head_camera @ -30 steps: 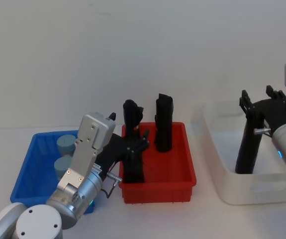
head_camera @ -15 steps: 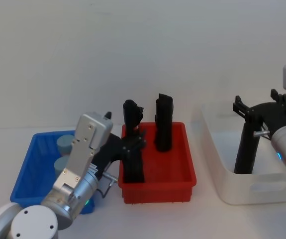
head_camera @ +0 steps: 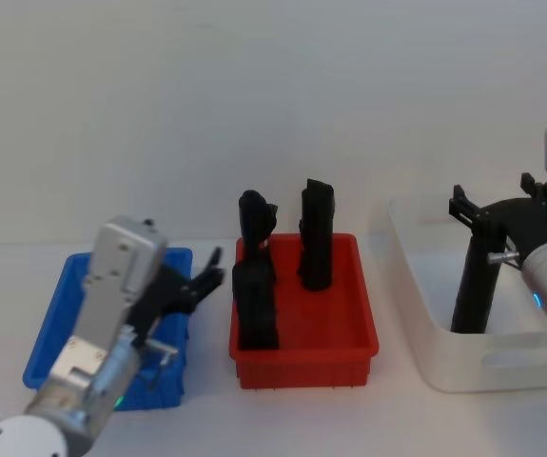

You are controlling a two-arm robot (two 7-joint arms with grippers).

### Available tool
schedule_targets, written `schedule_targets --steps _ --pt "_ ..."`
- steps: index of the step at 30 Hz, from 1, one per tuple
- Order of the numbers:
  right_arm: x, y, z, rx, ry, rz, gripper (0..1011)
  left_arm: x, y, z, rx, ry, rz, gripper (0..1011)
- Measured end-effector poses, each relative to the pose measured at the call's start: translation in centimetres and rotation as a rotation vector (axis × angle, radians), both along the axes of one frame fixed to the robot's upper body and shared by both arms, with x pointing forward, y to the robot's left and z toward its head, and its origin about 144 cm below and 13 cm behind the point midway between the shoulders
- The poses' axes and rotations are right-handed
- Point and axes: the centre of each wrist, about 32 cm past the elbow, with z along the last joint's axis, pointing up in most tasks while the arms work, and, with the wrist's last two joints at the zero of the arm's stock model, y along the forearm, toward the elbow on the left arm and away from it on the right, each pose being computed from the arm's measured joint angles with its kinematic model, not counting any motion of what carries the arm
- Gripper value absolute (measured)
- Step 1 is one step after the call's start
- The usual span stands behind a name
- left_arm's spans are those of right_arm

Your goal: Pick the cotton swabs from the blue box and place them into the white box.

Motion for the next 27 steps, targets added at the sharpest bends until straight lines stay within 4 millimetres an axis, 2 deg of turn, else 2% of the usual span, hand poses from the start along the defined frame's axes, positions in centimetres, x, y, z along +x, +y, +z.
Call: schedule_targets --steps 18,27 --pt "0.0 0.0 -0.1 0.000 0.003 0.001 1002 -3.3 3.9 -1.5 -0.137 0.159 0.128 1004" --pt "0.0 0.0 -0.1 0.000 0.003 0.000 1002 -2.8 3.6 -1.9 -0.143 0.165 0.113 1004"
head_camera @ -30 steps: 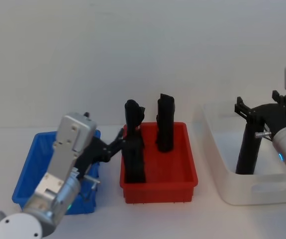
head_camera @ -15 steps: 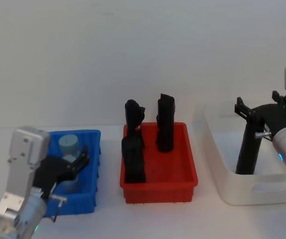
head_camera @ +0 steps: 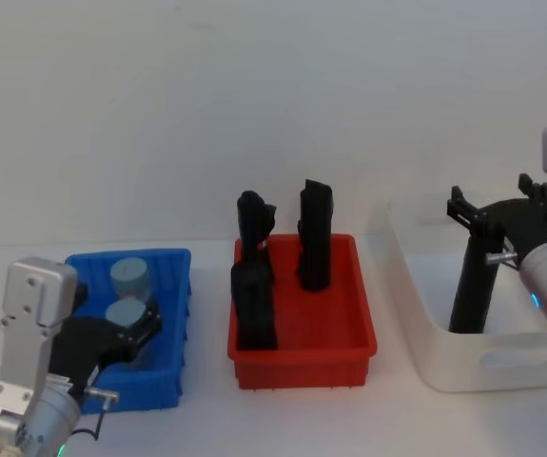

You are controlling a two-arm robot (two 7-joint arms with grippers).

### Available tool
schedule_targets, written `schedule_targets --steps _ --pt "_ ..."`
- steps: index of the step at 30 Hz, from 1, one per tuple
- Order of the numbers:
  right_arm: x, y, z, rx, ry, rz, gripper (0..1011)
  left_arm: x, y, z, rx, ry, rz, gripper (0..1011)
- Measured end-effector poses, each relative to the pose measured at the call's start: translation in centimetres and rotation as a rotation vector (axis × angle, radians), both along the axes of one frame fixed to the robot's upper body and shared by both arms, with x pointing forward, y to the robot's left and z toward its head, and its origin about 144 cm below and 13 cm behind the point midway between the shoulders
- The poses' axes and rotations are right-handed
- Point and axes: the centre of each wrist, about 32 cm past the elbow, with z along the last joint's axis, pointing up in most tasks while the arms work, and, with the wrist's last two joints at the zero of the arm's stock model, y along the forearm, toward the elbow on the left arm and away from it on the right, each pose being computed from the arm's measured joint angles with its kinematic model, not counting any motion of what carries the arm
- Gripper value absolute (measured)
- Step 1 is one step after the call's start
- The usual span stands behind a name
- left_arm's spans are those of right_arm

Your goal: Pick the cotton swabs from the blue box and place them into the white box.

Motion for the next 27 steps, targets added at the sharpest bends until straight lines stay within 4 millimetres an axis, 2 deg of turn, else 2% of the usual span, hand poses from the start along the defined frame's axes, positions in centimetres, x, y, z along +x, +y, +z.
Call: schedule_targets --steps 16,27 --pt "0.0 0.0 0.0 0.000 0.000 0.000 1001 4.2 -1.0 -0.5 0.053 0.076 -0.036 1004" --pt "0.0 0.0 0.0 0.000 0.000 0.000 1002 5.9 -0.9 -0.8 0.071 0.139 0.013 1004"
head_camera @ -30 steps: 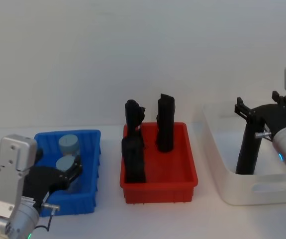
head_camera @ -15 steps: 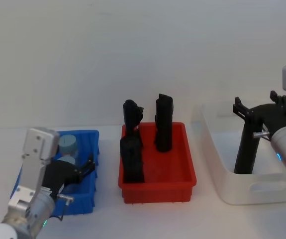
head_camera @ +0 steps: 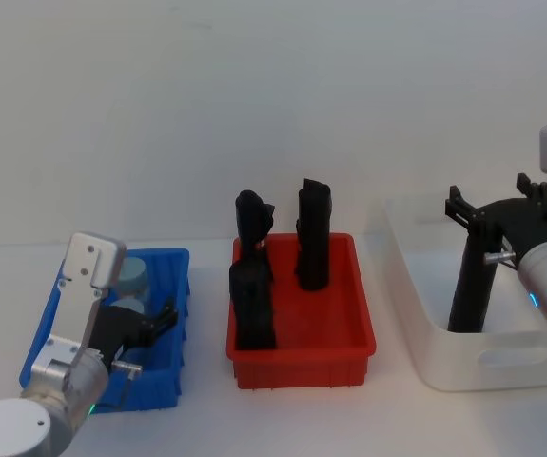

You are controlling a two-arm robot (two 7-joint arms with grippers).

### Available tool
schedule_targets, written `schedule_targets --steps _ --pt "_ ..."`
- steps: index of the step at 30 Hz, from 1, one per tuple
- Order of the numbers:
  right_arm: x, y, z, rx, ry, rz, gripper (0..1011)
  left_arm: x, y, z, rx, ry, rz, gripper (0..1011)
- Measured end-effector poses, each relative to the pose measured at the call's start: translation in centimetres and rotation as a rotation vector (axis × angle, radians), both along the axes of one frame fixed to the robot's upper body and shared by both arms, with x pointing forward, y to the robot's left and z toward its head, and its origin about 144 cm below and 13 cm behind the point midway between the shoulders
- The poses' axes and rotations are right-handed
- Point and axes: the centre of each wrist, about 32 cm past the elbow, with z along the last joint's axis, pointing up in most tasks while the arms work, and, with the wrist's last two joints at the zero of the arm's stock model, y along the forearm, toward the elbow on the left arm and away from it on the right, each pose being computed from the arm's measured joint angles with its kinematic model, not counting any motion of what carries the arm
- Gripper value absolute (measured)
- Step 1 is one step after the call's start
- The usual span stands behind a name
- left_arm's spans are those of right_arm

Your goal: Pick the cotton swabs from the blue box and place them into the white box.

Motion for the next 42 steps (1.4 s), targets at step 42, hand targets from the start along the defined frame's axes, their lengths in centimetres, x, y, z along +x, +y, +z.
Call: schedule_targets --steps 42 --pt "0.0 0.0 0.0 0.000 0.000 0.000 1001 2.4 1.4 -2.2 -0.029 0.079 0.099 1004"
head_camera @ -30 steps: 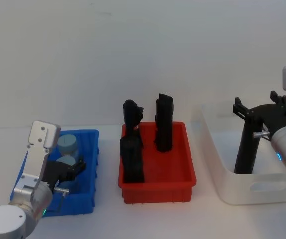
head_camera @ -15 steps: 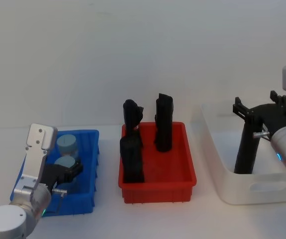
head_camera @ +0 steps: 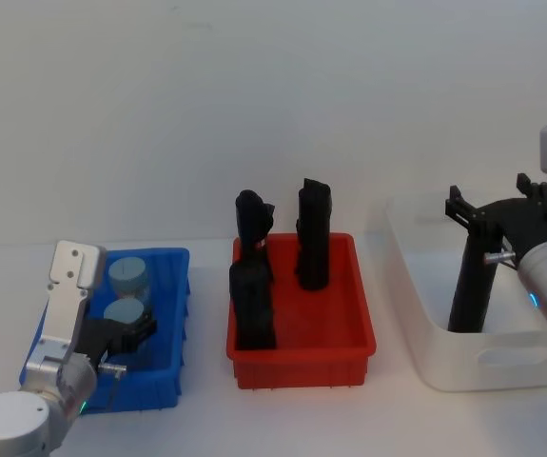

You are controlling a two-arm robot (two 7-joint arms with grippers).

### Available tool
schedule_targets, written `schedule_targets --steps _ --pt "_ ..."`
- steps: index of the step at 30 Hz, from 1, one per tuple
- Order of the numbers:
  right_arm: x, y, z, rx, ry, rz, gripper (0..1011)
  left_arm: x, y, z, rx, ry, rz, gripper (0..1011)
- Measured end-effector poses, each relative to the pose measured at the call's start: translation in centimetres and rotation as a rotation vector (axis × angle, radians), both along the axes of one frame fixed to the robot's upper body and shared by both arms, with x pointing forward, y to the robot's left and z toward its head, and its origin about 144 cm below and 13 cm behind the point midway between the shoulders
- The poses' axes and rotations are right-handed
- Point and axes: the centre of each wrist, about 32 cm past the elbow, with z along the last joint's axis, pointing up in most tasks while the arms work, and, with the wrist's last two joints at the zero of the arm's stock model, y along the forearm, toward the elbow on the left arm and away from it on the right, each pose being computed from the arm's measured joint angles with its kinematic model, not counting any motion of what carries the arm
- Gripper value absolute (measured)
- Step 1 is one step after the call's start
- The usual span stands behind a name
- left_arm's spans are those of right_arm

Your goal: Pick the cotton swabs from the blue box and place them into the white box.

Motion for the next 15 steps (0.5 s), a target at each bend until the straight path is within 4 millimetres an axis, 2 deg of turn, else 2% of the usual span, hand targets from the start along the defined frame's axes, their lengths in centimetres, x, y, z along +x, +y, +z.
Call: schedule_targets --steps 15 --pt "0.00 0.00 0.00 0.000 0.000 0.000 1001 0.66 0.28 -0.56 -0.003 0.020 -0.006 1004"
